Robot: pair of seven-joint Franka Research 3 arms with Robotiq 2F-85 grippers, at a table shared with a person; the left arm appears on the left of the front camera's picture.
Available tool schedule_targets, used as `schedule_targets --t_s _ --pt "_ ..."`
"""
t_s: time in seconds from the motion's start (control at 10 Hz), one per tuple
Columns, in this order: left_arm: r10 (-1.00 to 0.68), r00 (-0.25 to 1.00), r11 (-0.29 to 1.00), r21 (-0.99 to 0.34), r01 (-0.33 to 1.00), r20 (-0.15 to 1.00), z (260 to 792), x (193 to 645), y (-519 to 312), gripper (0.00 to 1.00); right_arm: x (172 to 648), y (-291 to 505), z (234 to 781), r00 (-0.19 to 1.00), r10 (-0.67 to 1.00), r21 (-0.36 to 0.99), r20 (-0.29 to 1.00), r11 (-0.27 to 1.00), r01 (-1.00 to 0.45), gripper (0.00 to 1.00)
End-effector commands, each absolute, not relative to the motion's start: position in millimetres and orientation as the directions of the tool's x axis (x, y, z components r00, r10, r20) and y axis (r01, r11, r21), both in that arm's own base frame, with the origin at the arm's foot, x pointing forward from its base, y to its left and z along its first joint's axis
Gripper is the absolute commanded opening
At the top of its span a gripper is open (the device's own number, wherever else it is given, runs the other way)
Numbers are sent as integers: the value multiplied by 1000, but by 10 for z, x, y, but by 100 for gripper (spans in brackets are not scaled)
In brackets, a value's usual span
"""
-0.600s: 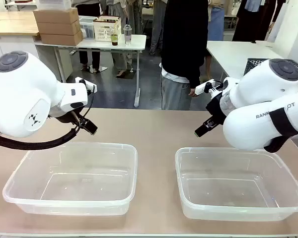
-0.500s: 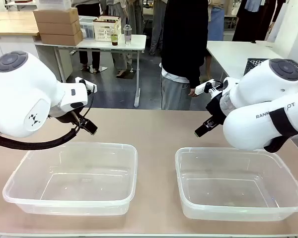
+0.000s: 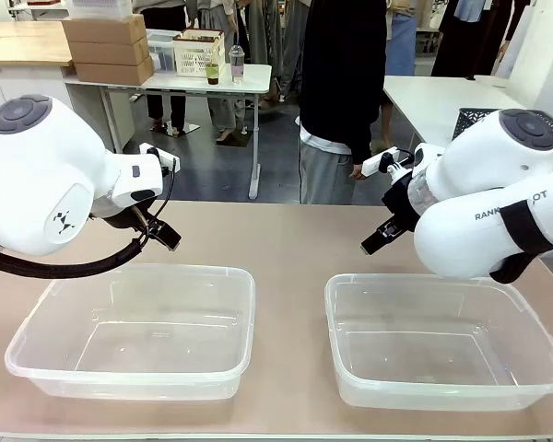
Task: Sort the waste into each basket.
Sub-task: Pick up the Organizing box on the left side of the table and lift it.
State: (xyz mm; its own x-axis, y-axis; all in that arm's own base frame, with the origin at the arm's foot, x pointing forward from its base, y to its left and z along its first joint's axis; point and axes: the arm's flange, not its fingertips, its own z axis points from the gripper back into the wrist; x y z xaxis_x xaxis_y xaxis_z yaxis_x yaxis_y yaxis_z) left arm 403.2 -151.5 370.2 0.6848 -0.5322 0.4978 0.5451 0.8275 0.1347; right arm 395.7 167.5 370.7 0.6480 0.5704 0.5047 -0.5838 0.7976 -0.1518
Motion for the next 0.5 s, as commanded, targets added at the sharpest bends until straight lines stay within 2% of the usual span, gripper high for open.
schedule_targets --t_s 0.0,0.4 --pt "-532 684 827 135 545 498 3703 4032 -1515 100 3957 1674 3708 648 570 -151 505 798 -583 100" --pt "-532 684 827 135 545 498 3703 4032 -1515 100 3957 1674 3708 648 570 -151 505 798 -583 100"
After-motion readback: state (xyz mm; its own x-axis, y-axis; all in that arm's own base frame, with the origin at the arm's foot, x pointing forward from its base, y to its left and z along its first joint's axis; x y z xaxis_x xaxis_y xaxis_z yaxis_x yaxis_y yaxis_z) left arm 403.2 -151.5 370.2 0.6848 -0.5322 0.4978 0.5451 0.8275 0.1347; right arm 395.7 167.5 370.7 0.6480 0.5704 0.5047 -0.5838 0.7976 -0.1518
